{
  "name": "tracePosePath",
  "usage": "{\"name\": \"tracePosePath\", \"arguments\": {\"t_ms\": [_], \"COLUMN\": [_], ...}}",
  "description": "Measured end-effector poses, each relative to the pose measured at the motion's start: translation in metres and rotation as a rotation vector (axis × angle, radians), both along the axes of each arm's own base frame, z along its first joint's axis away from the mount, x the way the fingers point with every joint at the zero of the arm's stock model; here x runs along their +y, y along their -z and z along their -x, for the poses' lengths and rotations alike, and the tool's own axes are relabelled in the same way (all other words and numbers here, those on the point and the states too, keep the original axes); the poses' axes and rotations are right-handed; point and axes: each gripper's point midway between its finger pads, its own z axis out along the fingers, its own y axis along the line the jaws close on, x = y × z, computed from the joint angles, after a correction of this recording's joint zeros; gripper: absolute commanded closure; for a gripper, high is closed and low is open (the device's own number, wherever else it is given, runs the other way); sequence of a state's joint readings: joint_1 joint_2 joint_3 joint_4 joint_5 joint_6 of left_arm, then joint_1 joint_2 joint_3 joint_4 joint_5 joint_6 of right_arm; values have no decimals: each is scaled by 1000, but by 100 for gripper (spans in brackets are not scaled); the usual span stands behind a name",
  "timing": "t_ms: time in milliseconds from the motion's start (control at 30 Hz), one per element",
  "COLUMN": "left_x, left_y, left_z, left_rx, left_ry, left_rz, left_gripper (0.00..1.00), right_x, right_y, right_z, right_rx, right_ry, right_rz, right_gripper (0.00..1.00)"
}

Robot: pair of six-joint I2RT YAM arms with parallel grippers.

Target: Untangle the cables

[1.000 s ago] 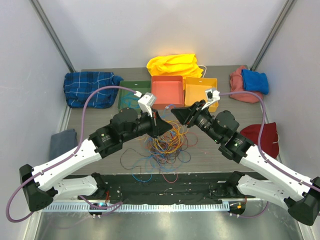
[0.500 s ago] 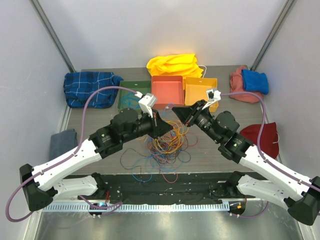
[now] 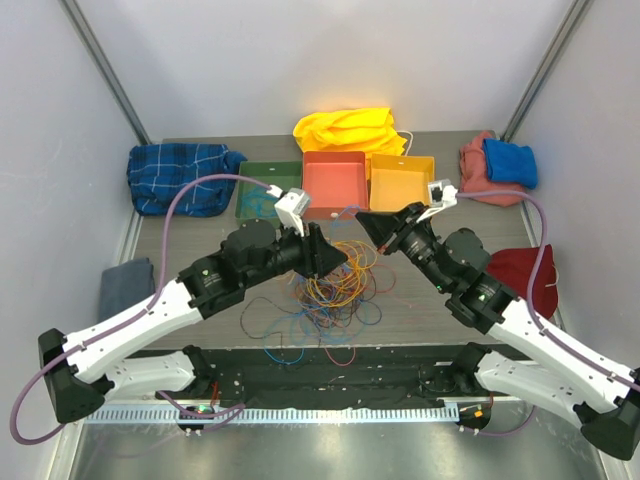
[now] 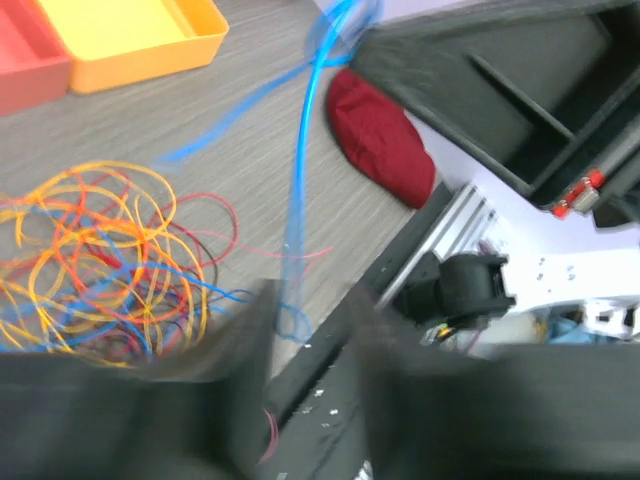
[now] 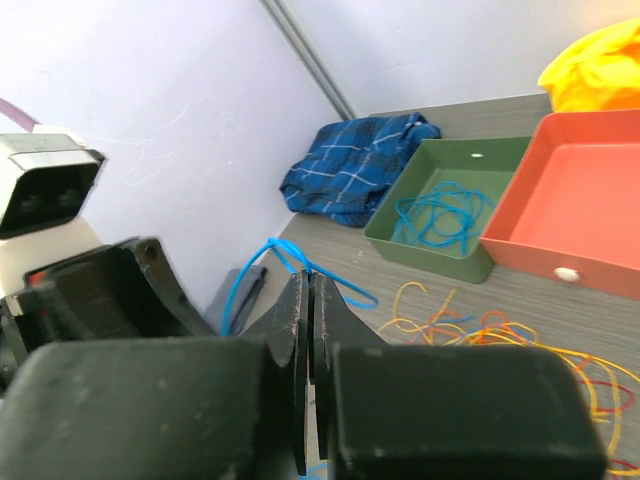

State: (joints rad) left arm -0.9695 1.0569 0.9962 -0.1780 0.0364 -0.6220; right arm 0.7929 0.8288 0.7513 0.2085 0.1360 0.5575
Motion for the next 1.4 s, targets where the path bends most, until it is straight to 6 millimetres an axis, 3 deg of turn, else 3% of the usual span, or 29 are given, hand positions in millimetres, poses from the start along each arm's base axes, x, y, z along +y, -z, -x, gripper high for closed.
{"name": "tracePosePath", "arguments": {"t_ms": [33, 133, 400, 567, 633, 667, 700, 733, 767, 1000, 1233, 1400], "left_x": [2, 12, 50, 55, 54, 52, 50, 47, 42, -3, -29, -43], "left_y": [0, 2, -15, -17, -14, -10, -7, 0, 10, 97, 166, 185], "left_z": [-1, -7, -22, -28, -29, -30, -32, -34, -37, -59, -69, -79], "left_rx": [-1, -7, -80, -93, -89, -84, -79, -71, -57, 95, 274, 379], "left_ry": [-13, -70, -244, -286, -288, -288, -288, -286, -284, -246, -224, -218], "left_rz": [-5, -27, -37, -40, -49, -58, -68, -85, -112, -331, -426, -410], "left_gripper": [19, 5, 4, 8, 8, 8, 8, 9, 9, 6, 12, 17], "right_x": [-3, -11, -25, -28, -31, -33, -35, -37, -40, -58, -70, -74], "right_y": [0, 3, 11, 14, 19, 22, 26, 33, 40, 90, 89, 87], "right_z": [0, 1, 6, 9, 9, 8, 7, 6, 4, -4, -1, 1], "right_rx": [-1, -1, 5, 10, 22, 30, 40, 58, 73, 193, 194, 189], "right_ry": [10, 37, 68, 69, 77, 87, 100, 116, 133, 243, 280, 288], "right_rz": [6, 36, 91, 111, 129, 136, 144, 155, 169, 246, 240, 237], "right_gripper": [99, 99, 99, 99, 82, 56, 48, 38, 35, 33, 34, 34]}}
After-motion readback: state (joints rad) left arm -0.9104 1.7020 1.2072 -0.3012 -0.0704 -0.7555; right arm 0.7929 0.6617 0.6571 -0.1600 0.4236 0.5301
